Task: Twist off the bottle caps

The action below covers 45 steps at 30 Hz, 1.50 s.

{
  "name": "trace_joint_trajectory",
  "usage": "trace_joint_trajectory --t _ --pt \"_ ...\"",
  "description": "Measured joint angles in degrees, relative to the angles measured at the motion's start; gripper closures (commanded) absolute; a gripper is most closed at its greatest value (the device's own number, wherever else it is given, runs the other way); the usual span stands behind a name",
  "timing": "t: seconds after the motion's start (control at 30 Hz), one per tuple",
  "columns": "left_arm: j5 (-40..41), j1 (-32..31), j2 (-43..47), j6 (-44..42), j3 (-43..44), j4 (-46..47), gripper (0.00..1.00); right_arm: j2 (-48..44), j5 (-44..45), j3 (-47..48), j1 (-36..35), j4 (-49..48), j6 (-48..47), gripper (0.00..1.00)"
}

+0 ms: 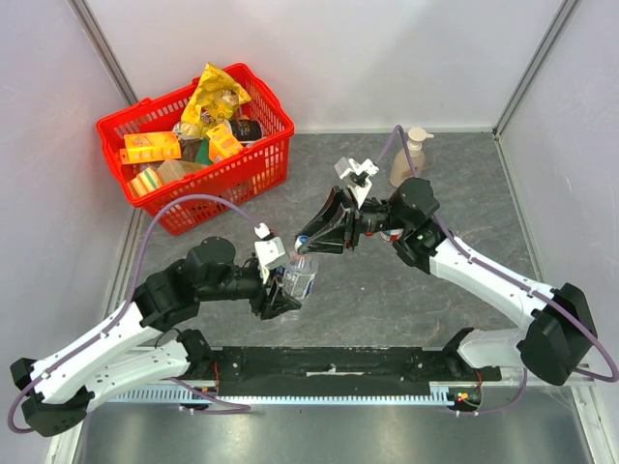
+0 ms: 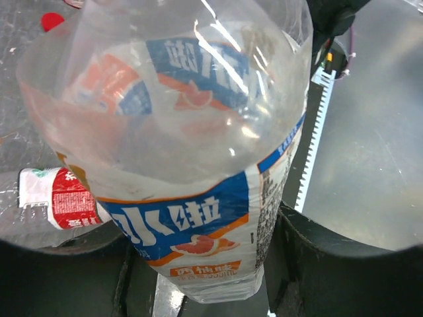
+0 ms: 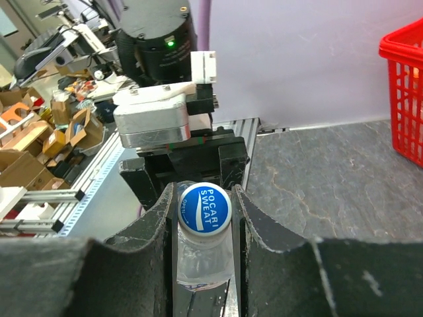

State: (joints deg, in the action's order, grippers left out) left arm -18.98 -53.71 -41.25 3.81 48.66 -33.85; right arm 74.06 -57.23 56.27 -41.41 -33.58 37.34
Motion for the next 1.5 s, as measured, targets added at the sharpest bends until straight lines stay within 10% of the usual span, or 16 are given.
trace_joint_trajectory --t 0.73,1.27,1.5 --pt "-14.4 0.0 -1.8 -2.4 0.1 3.9 0.98 -0.9 -9.5 -2.5 -0.1 -16.8 6.7 0.98" --pt "-14.0 -0.6 -2.9 -3.3 0.1 3.7 0.98 -1.0 -6.1 -2.5 -0.2 -15.3 5.0 0.16" --pt "-11.6 -0.7 -3.1 -3.6 0.1 2.9 0.98 -2.7 -3.3 -2.5 -0.2 -11.3 1.7 0.06"
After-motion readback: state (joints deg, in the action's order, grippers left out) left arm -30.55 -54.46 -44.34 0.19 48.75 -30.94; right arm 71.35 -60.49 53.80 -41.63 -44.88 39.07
